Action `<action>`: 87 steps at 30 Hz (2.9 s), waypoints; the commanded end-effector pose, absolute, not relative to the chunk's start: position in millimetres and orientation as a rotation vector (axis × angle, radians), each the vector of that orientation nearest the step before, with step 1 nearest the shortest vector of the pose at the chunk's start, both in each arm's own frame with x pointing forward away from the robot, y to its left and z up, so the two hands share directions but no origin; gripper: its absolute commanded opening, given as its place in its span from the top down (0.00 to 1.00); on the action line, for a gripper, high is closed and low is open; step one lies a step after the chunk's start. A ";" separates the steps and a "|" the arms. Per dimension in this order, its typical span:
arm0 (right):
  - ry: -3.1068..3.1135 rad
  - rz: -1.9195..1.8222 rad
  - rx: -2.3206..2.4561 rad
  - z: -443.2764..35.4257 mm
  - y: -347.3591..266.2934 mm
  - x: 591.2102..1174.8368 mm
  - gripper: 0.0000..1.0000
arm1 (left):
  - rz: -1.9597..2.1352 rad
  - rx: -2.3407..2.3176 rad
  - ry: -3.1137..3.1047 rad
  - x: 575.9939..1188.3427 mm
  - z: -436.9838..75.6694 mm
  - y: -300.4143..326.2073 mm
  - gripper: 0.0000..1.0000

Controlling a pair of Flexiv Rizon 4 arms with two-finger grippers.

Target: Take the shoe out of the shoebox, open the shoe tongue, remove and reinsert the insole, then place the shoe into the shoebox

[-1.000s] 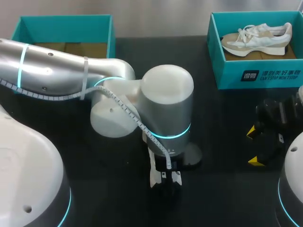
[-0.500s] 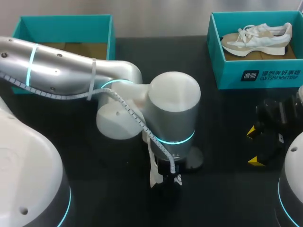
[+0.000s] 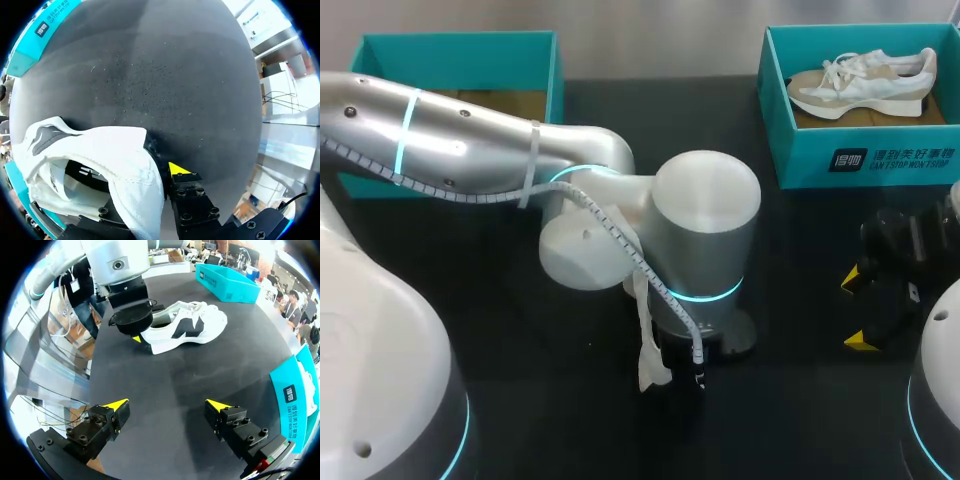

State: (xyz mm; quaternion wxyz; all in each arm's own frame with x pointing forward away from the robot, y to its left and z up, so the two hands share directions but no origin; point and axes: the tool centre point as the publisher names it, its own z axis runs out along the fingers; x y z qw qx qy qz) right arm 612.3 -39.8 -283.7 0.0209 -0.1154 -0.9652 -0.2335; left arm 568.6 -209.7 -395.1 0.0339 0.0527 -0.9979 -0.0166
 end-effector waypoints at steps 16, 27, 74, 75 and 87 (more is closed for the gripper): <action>-2.995 -0.719 -0.359 -284.1 -39.1 611.8 0.00 | -0.086 0.164 -3.092 596.2 -310.7 -204.4 1.00; -2.995 -0.719 -0.359 -284.1 -39.1 611.8 0.00 | -0.210 0.099 -3.019 638.2 -243.3 -203.6 1.00; -2.995 -0.719 -0.359 -284.1 -39.1 611.8 0.00 | -0.188 0.033 -3.136 767.0 -124.3 -122.5 1.00; -2.995 -0.719 -0.359 -284.1 -39.1 611.8 0.00 | -0.181 0.034 -3.135 772.1 -121.2 -115.3 1.00; -2.995 -0.719 -0.359 -284.1 -39.1 611.8 0.00 | -0.199 0.020 -3.157 799.8 -113.1 -83.6 1.00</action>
